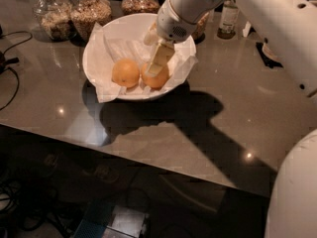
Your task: Pick orange from white bowl
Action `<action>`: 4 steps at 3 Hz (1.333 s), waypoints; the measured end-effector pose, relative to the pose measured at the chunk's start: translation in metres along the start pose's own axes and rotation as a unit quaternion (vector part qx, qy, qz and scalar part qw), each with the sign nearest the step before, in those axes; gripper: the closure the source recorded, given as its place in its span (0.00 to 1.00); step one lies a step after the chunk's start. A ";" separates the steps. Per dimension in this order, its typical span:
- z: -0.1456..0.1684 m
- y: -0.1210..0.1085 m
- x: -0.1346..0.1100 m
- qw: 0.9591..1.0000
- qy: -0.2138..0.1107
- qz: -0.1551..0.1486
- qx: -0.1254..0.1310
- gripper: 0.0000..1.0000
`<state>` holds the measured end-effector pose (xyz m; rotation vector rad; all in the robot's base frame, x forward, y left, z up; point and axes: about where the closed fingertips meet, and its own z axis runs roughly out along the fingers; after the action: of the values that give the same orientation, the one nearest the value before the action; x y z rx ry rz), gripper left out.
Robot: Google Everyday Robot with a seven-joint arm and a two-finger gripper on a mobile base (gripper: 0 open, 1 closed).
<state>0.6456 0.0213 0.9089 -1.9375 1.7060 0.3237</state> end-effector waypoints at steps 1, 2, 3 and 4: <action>0.009 -0.002 0.009 1.000 -0.002 0.019 -0.004 0.32; 0.020 -0.001 0.015 0.999 -0.006 0.034 -0.012 0.31; 0.031 0.000 0.021 0.999 -0.007 0.046 -0.022 0.30; 0.041 0.002 0.027 0.998 -0.006 0.057 -0.032 0.31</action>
Offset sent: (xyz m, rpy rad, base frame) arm 0.0090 -0.0063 -0.0339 0.0315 0.0883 -0.0658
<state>0.6554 0.0203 0.8609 -1.8830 1.8218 0.4351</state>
